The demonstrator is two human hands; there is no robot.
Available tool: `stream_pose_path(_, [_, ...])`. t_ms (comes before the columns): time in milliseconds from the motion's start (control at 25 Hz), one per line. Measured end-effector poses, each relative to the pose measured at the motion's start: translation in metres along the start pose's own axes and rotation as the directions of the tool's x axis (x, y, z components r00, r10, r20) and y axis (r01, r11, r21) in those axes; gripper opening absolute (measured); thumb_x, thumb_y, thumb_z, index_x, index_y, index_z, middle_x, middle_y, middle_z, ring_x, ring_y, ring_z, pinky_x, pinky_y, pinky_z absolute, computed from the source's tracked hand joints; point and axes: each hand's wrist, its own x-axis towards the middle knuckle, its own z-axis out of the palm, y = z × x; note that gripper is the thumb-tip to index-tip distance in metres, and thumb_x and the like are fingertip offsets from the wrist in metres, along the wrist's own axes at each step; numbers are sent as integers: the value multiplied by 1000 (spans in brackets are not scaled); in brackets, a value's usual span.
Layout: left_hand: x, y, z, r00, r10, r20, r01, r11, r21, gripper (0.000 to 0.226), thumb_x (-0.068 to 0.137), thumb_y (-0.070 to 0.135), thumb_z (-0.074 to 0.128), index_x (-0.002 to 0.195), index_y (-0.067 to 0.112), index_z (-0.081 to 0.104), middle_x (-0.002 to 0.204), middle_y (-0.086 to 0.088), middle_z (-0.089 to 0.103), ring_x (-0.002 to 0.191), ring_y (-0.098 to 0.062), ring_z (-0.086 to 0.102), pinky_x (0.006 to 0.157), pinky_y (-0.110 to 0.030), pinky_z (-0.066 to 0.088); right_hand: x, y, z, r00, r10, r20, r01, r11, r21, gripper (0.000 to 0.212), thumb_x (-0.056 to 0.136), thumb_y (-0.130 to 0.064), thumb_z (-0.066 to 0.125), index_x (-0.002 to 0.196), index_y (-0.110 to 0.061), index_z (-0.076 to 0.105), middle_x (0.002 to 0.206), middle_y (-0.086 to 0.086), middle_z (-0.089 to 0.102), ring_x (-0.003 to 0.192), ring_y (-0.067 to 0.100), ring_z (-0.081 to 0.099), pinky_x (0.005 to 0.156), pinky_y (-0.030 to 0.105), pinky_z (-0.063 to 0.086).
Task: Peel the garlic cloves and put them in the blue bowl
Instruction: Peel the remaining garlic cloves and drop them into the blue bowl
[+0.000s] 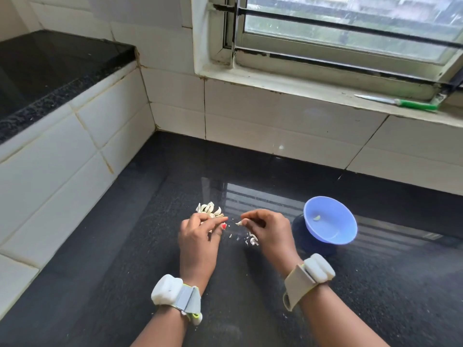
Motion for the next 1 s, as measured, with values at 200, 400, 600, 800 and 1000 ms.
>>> stream_pose_path(200, [8, 38, 2, 951, -136, 276, 230, 910, -344, 14, 84, 26, 69, 95, 23, 76, 82, 17, 69, 80, 10, 61, 66, -5, 42, -7, -5, -19, 994, 110, 28, -113, 955, 275, 13, 80, -7, 77, 81, -20, 76, 73, -5, 74, 68, 1, 67, 63, 14, 50])
stream_pose_path(400, [12, 50, 9, 936, -207, 284, 299, 894, -332, 7, 84, 22, 70, 89, 22, 76, 76, 17, 69, 75, 11, 62, 62, -3, 42, -7, -5, -23, 999, 39, -19, -36, 990, 139, 13, 81, -13, 77, 86, -26, 78, 79, -10, 75, 77, 1, 70, 72, 16, 55])
stream_pose_path(600, [20, 55, 15, 900, -275, 338, 392, 849, -353, 12, 82, 15, 72, 93, 17, 75, 77, 8, 72, 66, 3, 63, 69, -18, 54, -6, -8, -16, 996, -22, -91, 16, 998, -63, 12, 85, -14, 72, 93, -20, 78, 79, -10, 72, 70, 1, 66, 66, 8, 50])
stream_pose_path(800, [25, 53, 20, 854, -319, 412, 491, 757, -432, 14, 77, 10, 77, 86, 20, 75, 77, 3, 74, 70, -9, 68, 74, -36, 58, -3, -7, -20, 991, 100, -90, -99, 995, 17, 7, 87, -17, 72, 89, -22, 76, 73, -14, 69, 67, -8, 64, 59, 7, 47])
stream_pose_path(1000, [21, 51, 24, 879, -284, 382, 459, 721, -519, 23, 77, 4, 75, 83, 25, 74, 80, 4, 74, 77, -11, 71, 74, -30, 57, 3, -1, -22, 975, 220, 40, -223, 956, 191, 11, 89, -21, 69, 82, -20, 76, 69, 2, 73, 61, 8, 64, 64, 35, 56])
